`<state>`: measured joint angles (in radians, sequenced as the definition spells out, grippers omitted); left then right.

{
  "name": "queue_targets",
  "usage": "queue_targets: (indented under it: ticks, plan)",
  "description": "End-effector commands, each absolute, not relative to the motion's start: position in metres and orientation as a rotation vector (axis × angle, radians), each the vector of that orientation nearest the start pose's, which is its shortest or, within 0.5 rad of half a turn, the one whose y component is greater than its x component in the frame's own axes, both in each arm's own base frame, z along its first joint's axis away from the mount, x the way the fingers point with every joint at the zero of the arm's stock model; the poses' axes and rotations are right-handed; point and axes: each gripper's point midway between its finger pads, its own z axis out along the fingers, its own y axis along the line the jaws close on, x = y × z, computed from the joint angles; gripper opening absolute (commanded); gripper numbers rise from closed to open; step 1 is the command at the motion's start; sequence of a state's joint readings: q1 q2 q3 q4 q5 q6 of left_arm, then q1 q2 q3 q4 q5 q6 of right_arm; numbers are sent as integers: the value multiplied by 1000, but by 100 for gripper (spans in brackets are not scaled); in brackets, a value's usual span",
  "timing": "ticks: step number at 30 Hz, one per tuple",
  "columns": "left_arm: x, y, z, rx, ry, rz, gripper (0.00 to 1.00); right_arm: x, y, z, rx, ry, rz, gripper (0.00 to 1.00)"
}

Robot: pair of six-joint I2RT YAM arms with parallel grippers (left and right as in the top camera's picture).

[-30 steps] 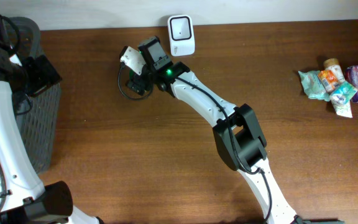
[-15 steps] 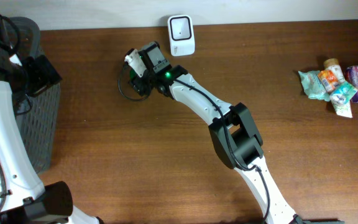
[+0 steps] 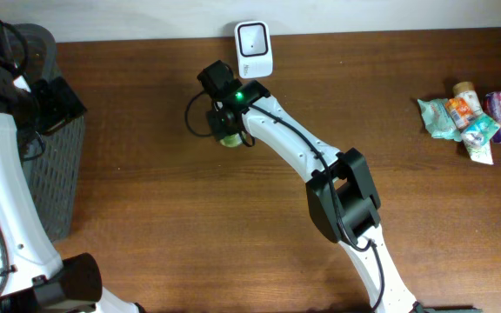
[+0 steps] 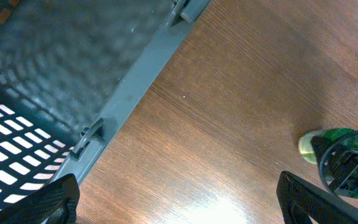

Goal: Scan the item barcode
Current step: 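Lower the right gripper over the jar lid and grasp it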

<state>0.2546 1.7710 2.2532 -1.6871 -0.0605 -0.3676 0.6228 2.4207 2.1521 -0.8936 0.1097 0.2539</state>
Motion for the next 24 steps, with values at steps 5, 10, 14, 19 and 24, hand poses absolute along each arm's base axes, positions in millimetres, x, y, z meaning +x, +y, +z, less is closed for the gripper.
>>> queue_targets:
  ticks: [5,10,14,19,24]
  plan:
    - [331,99,316,-883,2608,61,99,481,290,94,-144,2665,71,99]
    - [331,99,316,-883,2608,61,99,480,281,152,-113,2586,127,99]
    - [331,99,316,-883,2608,61,99,461,270,181,-253,2585,97,99]
    - [331,99,316,-883,2608,61,99,451,266,160,-273,2658,68,99]
    - [331,99,316,-883,2608,61,99,461,298,127,-514,2654,264,99]
